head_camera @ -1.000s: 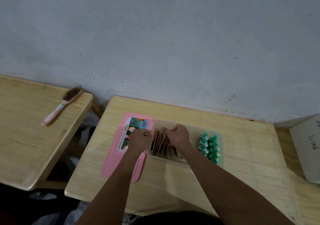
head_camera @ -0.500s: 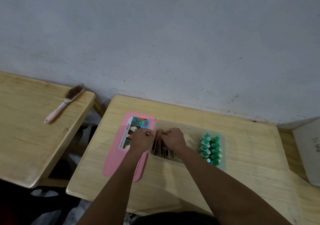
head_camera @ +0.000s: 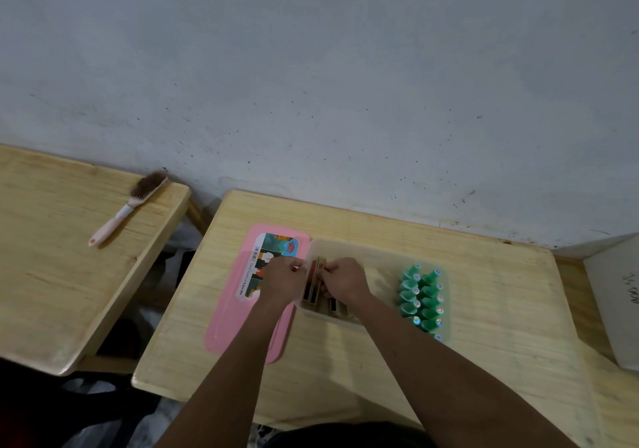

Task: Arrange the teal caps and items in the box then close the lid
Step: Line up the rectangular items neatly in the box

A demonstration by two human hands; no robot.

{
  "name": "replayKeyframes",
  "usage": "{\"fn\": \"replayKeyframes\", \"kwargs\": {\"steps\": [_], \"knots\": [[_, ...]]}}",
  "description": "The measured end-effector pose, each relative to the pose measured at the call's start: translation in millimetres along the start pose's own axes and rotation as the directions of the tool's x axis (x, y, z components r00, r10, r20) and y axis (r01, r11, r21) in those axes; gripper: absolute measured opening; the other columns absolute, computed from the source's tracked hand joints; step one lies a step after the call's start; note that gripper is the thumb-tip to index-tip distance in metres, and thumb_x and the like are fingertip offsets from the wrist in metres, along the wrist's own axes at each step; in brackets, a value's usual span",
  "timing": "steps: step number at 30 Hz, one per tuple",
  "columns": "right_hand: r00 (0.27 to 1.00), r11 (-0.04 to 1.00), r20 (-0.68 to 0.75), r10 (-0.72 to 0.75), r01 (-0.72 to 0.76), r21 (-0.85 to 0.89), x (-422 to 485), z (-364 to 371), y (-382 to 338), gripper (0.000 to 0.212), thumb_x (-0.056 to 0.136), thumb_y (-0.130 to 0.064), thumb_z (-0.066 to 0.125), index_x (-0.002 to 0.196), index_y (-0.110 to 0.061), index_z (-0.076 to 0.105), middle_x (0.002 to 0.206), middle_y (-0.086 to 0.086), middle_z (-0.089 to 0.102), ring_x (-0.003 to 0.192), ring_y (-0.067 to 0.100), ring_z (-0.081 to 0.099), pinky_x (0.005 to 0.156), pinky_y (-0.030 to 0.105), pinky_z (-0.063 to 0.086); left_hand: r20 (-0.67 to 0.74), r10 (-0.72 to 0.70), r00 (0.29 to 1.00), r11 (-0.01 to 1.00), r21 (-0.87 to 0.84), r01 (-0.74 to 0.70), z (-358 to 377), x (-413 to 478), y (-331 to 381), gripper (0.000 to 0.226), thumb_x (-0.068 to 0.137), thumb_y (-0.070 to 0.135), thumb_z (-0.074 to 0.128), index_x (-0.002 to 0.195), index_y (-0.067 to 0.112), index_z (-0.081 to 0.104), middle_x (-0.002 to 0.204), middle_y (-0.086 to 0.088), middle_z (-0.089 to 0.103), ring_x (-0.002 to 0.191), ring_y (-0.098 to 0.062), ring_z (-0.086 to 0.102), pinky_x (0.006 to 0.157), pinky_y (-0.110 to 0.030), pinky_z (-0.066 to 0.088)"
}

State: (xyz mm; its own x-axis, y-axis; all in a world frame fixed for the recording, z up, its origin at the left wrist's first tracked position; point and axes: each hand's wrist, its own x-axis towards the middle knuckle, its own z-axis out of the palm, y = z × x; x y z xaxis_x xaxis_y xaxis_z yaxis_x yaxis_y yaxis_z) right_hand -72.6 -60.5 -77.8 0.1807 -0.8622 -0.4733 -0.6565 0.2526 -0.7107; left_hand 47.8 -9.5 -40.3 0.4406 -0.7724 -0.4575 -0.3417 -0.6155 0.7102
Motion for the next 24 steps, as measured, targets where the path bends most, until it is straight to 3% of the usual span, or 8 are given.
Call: {"fn": "replayKeyframes", "kwargs": {"steps": [2, 5, 9, 14, 19, 21, 24], "knots": [[0.998, 0.998, 0.040, -0.051, 0.052, -0.018, -4.8, -8.0, -2.2, 0.021, 0.088, -0.014, 0.061, 0.084, 0.000, 0.076, 0.080, 0.020, 0.072, 0.074, 0.034, 0.069, 0.077, 0.050, 0.057, -0.003, -0.003, 1.000, 1.000, -0.004, 0.003, 0.0, -0.4, 0.3, 0.028, 0.090, 0.020, 0.059, 0.116, 0.011, 0.068, 0.115, -0.013, 0.068, 0.106, -0.030, 0.064, 0.089, -0.047, 0.057], [0.994, 0.993, 0.038, -0.099, 0.101, -0.058, -14.2, -27.1, -4.4, 0.020, 0.090, -0.010, 0.058, 0.098, -0.003, 0.076, 0.094, 0.014, 0.075, 0.084, 0.026, 0.069, 0.085, 0.036, 0.055, 0.000, 0.007, 1.000, 1.000, 0.003, -0.007, 1.0, 1.3, -0.3, 0.028, 0.091, 0.019, 0.059, 0.117, 0.011, 0.067, 0.115, -0.013, 0.068, 0.106, -0.029, 0.064, 0.090, -0.047, 0.056], [0.997, 0.985, -0.052, -0.053, 0.044, -0.166, -18.8, -37.4, -2.4, 0.020, 0.087, -0.017, 0.058, 0.089, -0.011, 0.077, 0.088, 0.010, 0.075, 0.080, 0.023, 0.071, 0.080, 0.036, 0.058, 0.001, 0.007, 1.000, 1.000, 0.001, -0.007, 0.9, 2.5, -0.6, 0.028, 0.091, 0.019, 0.060, 0.117, 0.011, 0.067, 0.118, -0.013, 0.066, 0.107, -0.029, 0.064, 0.090, -0.046, 0.056], [0.995, 0.867, 0.084, -0.051, 0.086, -0.491, -35.5, -21.9, -1.4, 0.025, 0.089, -0.018, 0.047, 0.101, -0.013, 0.068, 0.104, 0.007, 0.068, 0.098, 0.028, 0.065, 0.072, 0.031, 0.046, 0.000, 0.017, 1.000, 0.999, 0.032, -0.017, 1.2, 1.8, -1.4, 0.029, 0.092, 0.019, 0.058, 0.119, 0.011, 0.066, 0.122, -0.013, 0.064, 0.110, -0.030, 0.062, 0.091, -0.046, 0.056], [0.972, 0.876, 0.222, -0.079, 0.174, -0.449, -37.8, -18.8, 3.7, 0.028, 0.088, -0.015, 0.048, 0.103, -0.016, 0.071, 0.102, 0.007, 0.071, 0.096, 0.026, 0.065, 0.073, 0.030, 0.049, -0.013, 0.049, 0.999, 0.998, 0.036, -0.048, 1.3, 1.4, -1.2, 0.030, 0.092, 0.016, 0.056, 0.119, 0.008, 0.066, 0.121, -0.016, 0.065, 0.109, -0.032, 0.063, 0.091, -0.047, 0.055], [0.983, 0.890, 0.153, -0.099, 0.156, -0.429, -37.1, -28.2, 7.0, 0.032, 0.088, -0.017, 0.047, 0.106, -0.024, 0.072, 0.108, 0.001, 0.070, 0.100, 0.024, 0.065, 0.081, 0.032, 0.052, -0.012, 0.052, 0.999, 0.998, 0.040, -0.052, 1.1, 1.5, -1.5, 0.030, 0.092, 0.017, 0.056, 0.119, 0.007, 0.066, 0.121, -0.016, 0.065, 0.109, -0.032, 0.064, 0.092, -0.048, 0.055], [0.993, 0.900, -0.058, -0.102, 0.067, -0.430, -37.5, -46.2, 10.6, 0.025, 0.092, -0.024, 0.050, 0.106, -0.027, 0.070, 0.110, -0.002, 0.069, 0.099, 0.022, 0.065, 0.080, 0.031, 0.049, -0.010, 0.057, 0.998, 0.997, 0.050, -0.057, 1.5, 1.8, -1.4, 0.030, 0.092, 0.017, 0.056, 0.119, 0.007, 0.066, 0.121, -0.015, 0.065, 0.108, -0.032, 0.064, 0.092, -0.048, 0.055]]}}
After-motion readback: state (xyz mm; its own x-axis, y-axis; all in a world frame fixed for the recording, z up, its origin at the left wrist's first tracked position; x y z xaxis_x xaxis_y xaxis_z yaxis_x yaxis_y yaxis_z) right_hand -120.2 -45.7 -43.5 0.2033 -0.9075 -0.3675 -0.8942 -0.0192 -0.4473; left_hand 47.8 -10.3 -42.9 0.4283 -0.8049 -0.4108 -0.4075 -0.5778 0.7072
